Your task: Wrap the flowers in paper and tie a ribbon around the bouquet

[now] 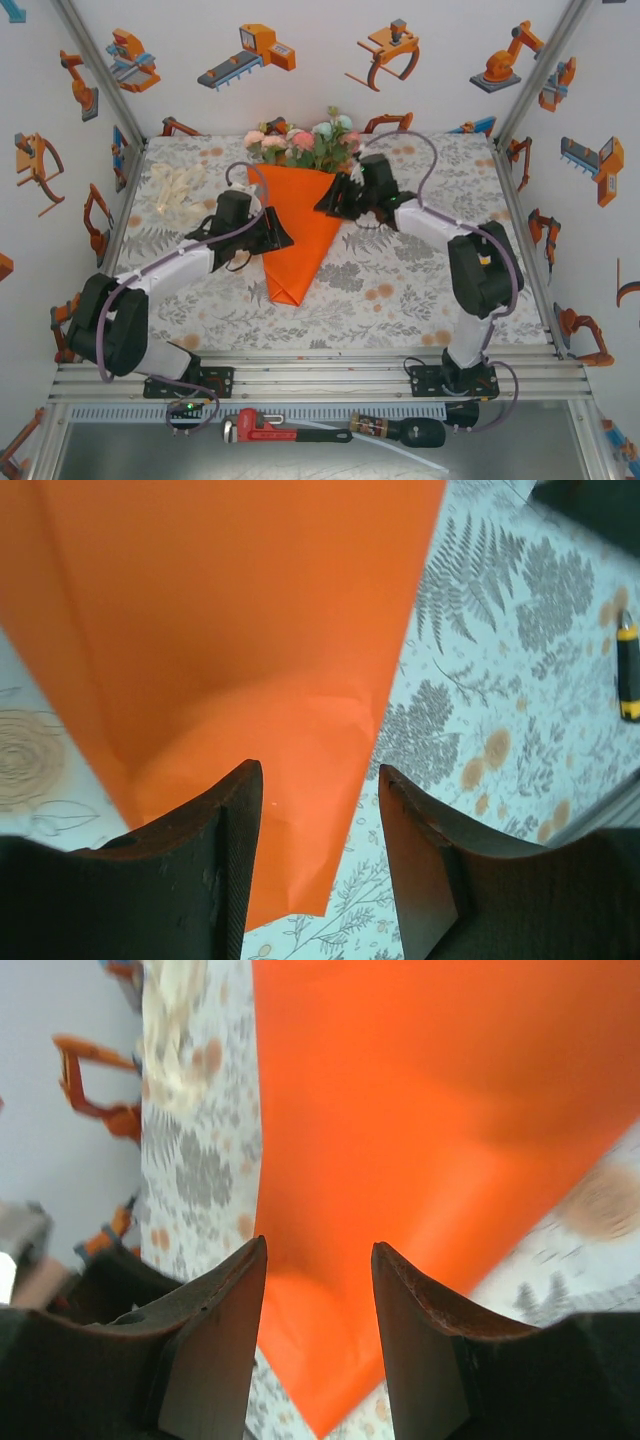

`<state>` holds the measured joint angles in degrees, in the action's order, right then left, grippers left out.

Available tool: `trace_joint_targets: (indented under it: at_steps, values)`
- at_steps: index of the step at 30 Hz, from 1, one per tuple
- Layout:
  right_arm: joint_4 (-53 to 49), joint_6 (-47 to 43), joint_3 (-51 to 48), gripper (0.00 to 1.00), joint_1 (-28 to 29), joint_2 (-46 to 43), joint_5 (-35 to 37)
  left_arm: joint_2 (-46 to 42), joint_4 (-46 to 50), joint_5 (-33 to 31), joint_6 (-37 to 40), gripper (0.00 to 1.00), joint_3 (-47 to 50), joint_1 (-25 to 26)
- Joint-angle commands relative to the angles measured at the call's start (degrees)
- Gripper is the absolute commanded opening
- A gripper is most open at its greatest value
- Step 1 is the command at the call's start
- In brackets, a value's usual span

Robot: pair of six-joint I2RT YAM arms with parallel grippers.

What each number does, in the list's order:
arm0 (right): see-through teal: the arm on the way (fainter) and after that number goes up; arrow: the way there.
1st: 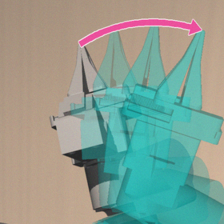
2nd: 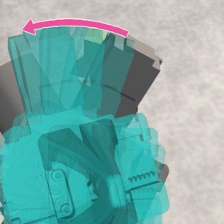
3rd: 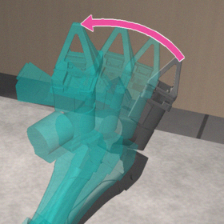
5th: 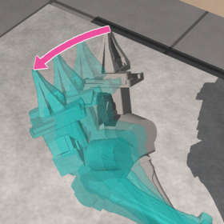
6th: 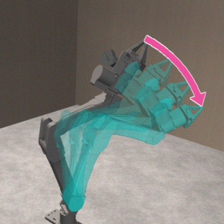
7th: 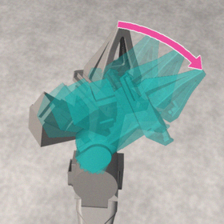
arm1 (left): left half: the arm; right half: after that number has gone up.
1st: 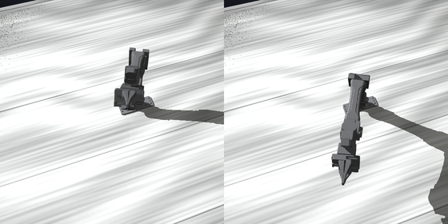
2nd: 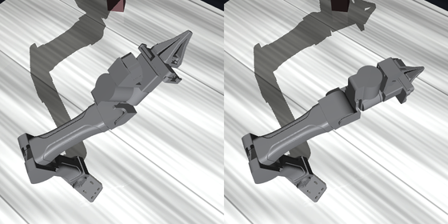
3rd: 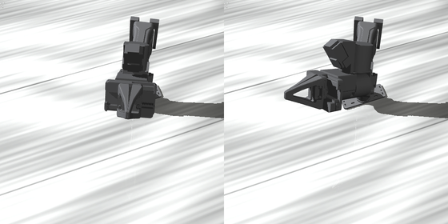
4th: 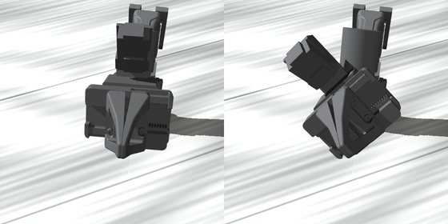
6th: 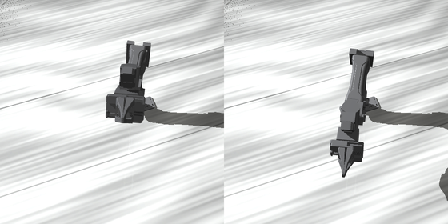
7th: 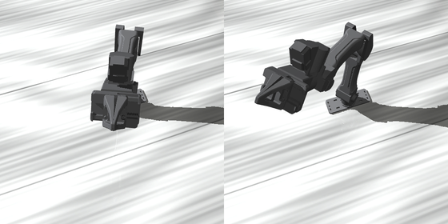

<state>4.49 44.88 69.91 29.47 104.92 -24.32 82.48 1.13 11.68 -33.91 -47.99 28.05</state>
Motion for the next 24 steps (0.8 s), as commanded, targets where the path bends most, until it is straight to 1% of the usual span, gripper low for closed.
trace_joint_targets:
  at_steps: [1,2,4,5,7,9,11,16,17,19,21,22,24]
  values:
    - [4.13,3.58,-3.61,0.46,4.25,2.93,0.89,3.10,8.63,-5.08,1.98,0.49,-4.04,-1.80]
    - [4.90,4.15,-3.73,0.46,5.28,4.20,0.61,4.18,9.01,-6.00,2.15,0.49,-4.35,-2.60]
    - [5.97,4.52,-3.51,0.46,6.19,6.31,0.50,6.10,7.24,-4.99,2.49,0.50,-3.66,-4.05]
    - [6.66,4.76,-3.50,0.46,6.21,7.27,0.39,7.30,6.90,-4.17,2.64,0.50,-3.61,-4.77]
    - [6.15,4.17,-2.73,0.46,5.95,8.71,0.22,9.29,7.44,-4.66,2.71,0.50,-3.49,-5.39]
    - [4.84,3.00,-1.45,0.46,5.81,9.77,-0.49,10.53,6.62,-5.36,2.71,0.50,-2.12,-5.71]
    - [4.32,2.66,-0.83,0.46,5.70,10.58,-1.23,11.22,4.96,-4.79,2.47,0.50,-0.71,-6.12]
    - [4.73,2.75,-1.51,0.46,3.92,11.00,-1.50,12.88,1.43,0.58,1.42,0.50,1.47,-6.22]
    - [4.74,2.75,-1.60,0.46,2.99,10.98,-1.97,13.18,-0.08,2.65,0.81,0.47,2.21,-6.18]
    - [4.59,2.43,-1.66,0.46,0.70,10.79,-3.15,14.17,-4.61,8.94,-0.97,0.42,3.49,-5.90]
    - [3.56,1.34,-1.74,0.47,-2.07,9.92,-3.67,15.26,-9.80,13.79,-3.48,0.40,4.35,-4.01]
    - [2.92,0.77,-1.55,0.47,-3.05,9.50,-3.93,15.66,-11.48,14.84,-4.42,0.40,4.28,-2.84]
    - [0.96,-0.93,-0.67,0.48,-4.47,8.24,-4.92,16.31,-11.89,14.07,-5.43,0.41,3.40,-0.07]
